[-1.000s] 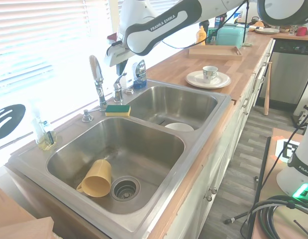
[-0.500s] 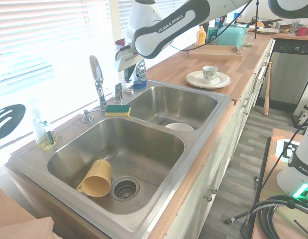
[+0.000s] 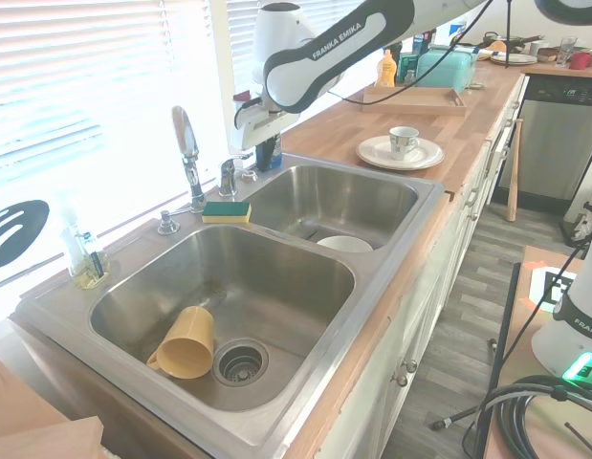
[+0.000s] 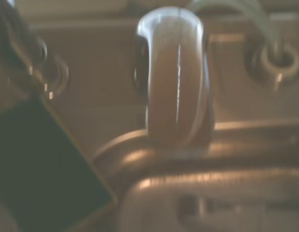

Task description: Turn off the faucet

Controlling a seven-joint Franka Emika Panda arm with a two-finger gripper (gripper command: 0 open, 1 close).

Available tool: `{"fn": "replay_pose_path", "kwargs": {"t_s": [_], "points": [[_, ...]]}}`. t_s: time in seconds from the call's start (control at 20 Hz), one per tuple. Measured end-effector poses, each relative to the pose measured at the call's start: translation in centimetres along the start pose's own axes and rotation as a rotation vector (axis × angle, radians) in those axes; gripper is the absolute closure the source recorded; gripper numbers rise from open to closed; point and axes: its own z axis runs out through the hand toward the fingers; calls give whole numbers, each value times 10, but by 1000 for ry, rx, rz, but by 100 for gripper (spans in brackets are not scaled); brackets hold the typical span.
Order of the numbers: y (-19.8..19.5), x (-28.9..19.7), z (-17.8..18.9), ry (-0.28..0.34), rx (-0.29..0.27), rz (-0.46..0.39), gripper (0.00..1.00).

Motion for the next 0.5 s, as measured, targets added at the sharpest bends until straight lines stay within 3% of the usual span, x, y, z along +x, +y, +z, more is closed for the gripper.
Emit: {"fn": "replay_pose_path", "kwargs": {"t_s": [0.25,0.5], "points": [[49,-41,1,-68,-58,-6,100],[100,-94,-13,-99,-67,-16,100]]}}
